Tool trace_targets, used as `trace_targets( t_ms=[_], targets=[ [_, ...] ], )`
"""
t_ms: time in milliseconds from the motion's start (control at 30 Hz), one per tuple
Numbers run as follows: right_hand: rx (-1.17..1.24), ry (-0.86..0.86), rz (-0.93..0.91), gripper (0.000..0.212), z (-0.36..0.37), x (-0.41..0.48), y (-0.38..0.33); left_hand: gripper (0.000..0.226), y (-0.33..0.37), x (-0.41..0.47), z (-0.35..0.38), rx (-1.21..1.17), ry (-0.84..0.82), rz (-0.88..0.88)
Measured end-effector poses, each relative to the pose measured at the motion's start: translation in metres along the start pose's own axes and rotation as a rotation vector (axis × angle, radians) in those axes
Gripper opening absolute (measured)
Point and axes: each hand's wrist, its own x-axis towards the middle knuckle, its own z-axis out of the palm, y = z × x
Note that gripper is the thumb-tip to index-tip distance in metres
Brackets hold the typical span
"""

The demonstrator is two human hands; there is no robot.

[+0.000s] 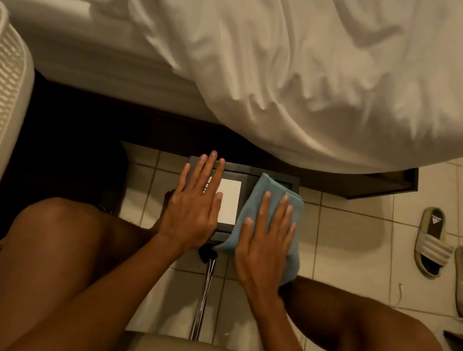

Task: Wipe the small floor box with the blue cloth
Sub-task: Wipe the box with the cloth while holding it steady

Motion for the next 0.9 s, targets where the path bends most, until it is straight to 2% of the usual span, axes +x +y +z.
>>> trace_targets(
  t_ms=[100,167,267,333,400,467,567,633,733,900],
  targets=[
    [0.007,0.028,0.039,0.061,-0.012,0.048,0.008,0.061,0.000,0.002,0.001,0.011,0.009,0.007],
    [0.026,0.040,0.088,0.061,-0.007,0.032,-0.004,0.061,0.000,0.000,0.001,-0.001,0.005,0.012],
    [-0.012,-0.001,0.004,0.062,0.006,-0.007,-0.019,0.061,0.000,-0.002,0.001,-0.020,0.011,0.015],
    [-0.012,0.001,-0.024,0.063,0.004,0.016,-0.015,0.061,0.000,0.003,0.000,-0.029,0.013,0.012],
    [0.013,0.039,0.036,0.062,-0.004,0.047,-0.016,0.060,0.000,0.004,0.001,-0.005,0.022,0.014],
    [0.034,0.045,0.044,0.062,-0.004,0.041,-0.023,0.060,0.000,0.003,-0.001,-0.007,0.010,0.022],
    [0.017,-0.039,-0.060,0.063,-0.002,0.003,-0.030,0.060,-0.004,-0.001,0.000,-0.016,0.002,0.026],
    [0.049,-0.090,-0.116,0.062,-0.004,0.008,-0.022,0.061,-0.006,0.004,-0.001,-0.052,0.009,0.025],
    [0.141,-0.059,-0.056,0.061,-0.013,0.035,-0.013,0.061,-0.008,0.006,-0.002,-0.105,-0.011,0.048],
    [0.081,-0.017,-0.058,0.063,-0.006,0.033,-0.012,0.058,-0.031,0.002,-0.010,-0.192,-0.007,0.082]
  ],
)
